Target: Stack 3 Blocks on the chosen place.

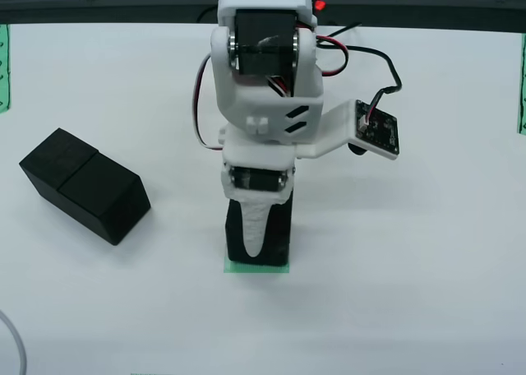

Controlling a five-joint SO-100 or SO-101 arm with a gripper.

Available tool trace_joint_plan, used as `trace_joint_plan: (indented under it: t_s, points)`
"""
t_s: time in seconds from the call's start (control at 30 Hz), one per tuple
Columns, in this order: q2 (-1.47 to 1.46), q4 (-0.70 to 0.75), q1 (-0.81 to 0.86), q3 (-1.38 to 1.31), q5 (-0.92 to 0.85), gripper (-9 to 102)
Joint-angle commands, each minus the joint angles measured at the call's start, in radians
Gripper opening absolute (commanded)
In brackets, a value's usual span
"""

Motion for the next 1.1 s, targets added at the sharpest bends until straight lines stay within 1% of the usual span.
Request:
trace_joint_plan:
  t_s: [0.0, 0.2, 0.5, 0.83, 1.07]
  points:
    - [0.034, -0.008, 0.011, -0.025, -0.074, 23]
    - [0.000, -0.009, 0.015, -0.040, -0.176, 23]
    - [-0.044, -0.012, 0.055, -0.098, -0.192, 23]
    - [-0.048, 0.002, 0.044, -0.078, -0.204, 24]
    - [-0.040, 0.015, 0.061, -0.074, -0.181, 24]
